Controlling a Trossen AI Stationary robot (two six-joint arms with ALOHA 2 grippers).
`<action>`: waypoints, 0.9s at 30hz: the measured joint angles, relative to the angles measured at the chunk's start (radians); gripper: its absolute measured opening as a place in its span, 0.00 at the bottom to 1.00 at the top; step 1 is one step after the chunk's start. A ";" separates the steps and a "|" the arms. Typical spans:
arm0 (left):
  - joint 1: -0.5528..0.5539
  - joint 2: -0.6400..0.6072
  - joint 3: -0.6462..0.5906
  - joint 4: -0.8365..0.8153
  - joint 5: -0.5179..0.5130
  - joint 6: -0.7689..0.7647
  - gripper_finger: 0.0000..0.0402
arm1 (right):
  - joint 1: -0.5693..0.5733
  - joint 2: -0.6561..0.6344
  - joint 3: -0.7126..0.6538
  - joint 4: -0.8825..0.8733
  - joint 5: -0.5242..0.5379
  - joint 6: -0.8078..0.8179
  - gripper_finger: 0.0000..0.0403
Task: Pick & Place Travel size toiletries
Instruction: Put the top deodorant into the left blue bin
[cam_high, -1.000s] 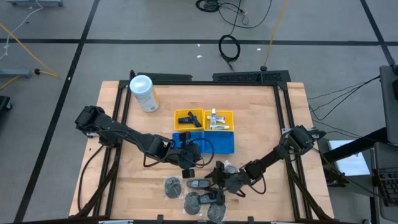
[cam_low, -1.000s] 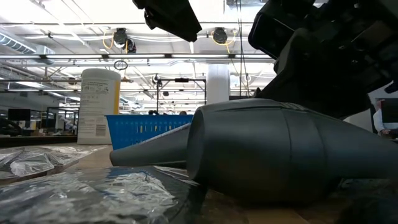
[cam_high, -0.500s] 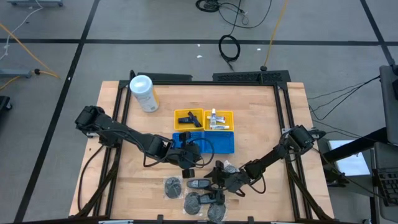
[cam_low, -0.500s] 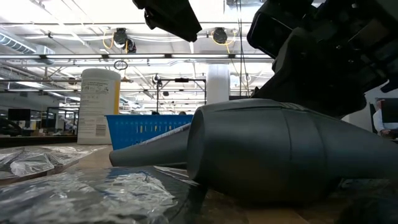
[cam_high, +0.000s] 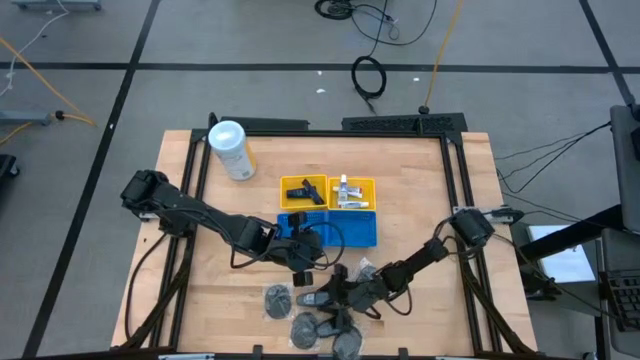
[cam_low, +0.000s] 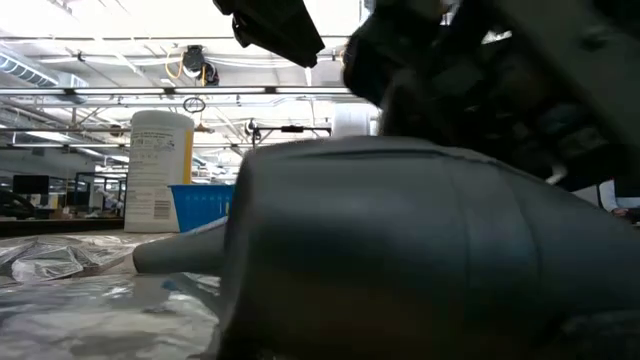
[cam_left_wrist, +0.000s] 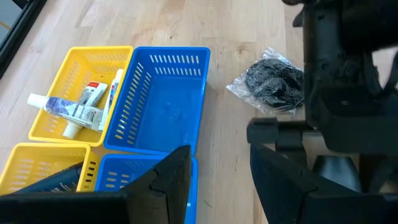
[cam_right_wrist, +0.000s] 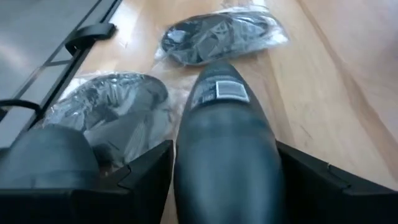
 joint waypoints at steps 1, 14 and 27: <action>0.000 0.000 0.000 0.000 0.000 0.000 0.40 | -0.003 0.007 0.008 0.004 -0.001 -0.005 0.61; 0.000 0.000 0.000 -0.006 0.000 0.000 0.40 | -0.008 0.009 0.010 -0.001 0.001 -0.012 0.50; 0.000 0.000 0.000 -0.006 0.001 0.000 0.40 | -0.009 -0.133 0.007 -0.178 0.031 -0.063 0.50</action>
